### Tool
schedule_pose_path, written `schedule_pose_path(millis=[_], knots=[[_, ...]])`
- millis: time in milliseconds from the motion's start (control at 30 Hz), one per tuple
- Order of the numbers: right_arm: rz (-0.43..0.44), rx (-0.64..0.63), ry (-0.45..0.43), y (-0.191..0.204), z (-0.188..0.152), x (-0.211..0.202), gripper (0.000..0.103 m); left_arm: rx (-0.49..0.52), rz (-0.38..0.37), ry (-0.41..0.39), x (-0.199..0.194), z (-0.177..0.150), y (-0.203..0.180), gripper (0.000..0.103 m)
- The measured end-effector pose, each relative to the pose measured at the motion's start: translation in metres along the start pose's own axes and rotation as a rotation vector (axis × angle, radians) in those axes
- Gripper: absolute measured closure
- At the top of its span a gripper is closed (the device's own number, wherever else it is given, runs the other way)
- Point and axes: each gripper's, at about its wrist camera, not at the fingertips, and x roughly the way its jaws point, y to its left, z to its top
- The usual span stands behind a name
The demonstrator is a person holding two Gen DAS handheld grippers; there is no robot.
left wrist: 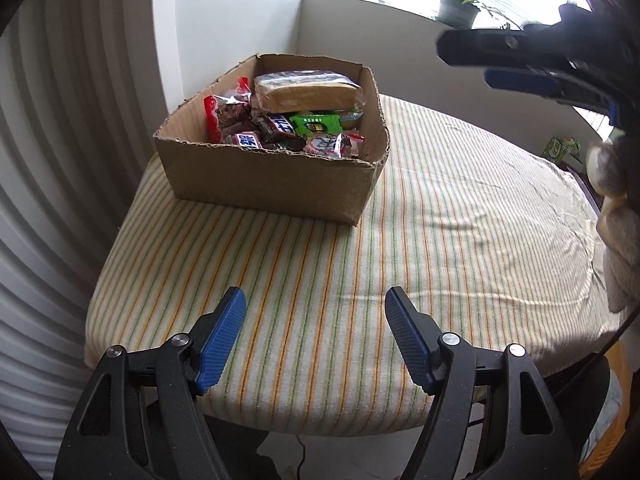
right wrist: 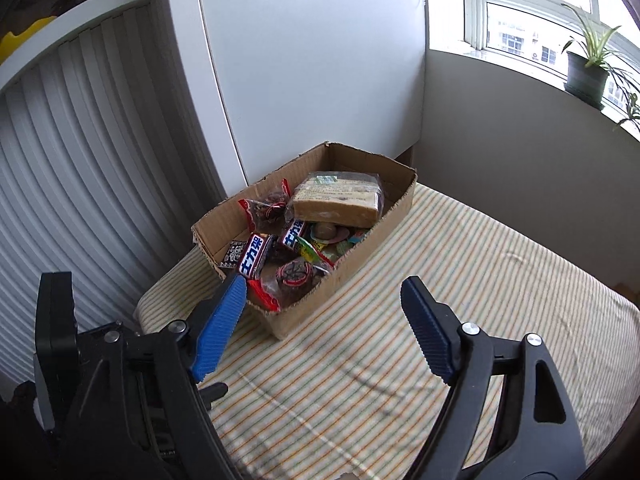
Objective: Organize snacks
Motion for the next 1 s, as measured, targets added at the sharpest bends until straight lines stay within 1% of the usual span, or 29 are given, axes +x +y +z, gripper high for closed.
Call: schedule_pose_path(millis=[100,300,400,533,667,800,900,1000], knots=[[-0.031,0.028,-0.027,-0.006,-0.018,-0.020,0.021,-0.001,0.006,-0.021,-0.010,-0.001,-0.001,0.031],[-0.090,0.050,-0.051,-0.007,-0.050,-0.048,0.020,-0.008,0.019,-0.071,-0.031,-0.003,-0.002,0.031],[-0.102,0.074,-0.057,-0.008,-0.062,-0.056,0.020,-0.013,0.027,-0.093,-0.039,-0.004,-0.002,0.031],[-0.141,0.093,-0.075,-0.006,-0.076,-0.066,0.020,-0.013,0.040,-0.123,-0.047,-0.003,-0.003,0.031],[-0.170,0.091,-0.078,-0.002,-0.086,-0.070,0.020,-0.023,0.048,-0.145,-0.055,-0.003,-0.004,0.031],[-0.204,0.077,-0.080,0.003,-0.093,-0.071,0.020,-0.013,0.063,-0.169,-0.061,-0.005,-0.009,0.031],[-0.196,0.082,-0.083,0.004,-0.096,-0.073,0.020,-0.015,0.057,-0.173,-0.062,-0.004,-0.011,0.031],[-0.194,0.082,-0.082,0.004,-0.096,-0.072,0.020,-0.008,0.069,-0.174,-0.064,-0.004,-0.013,0.031]])
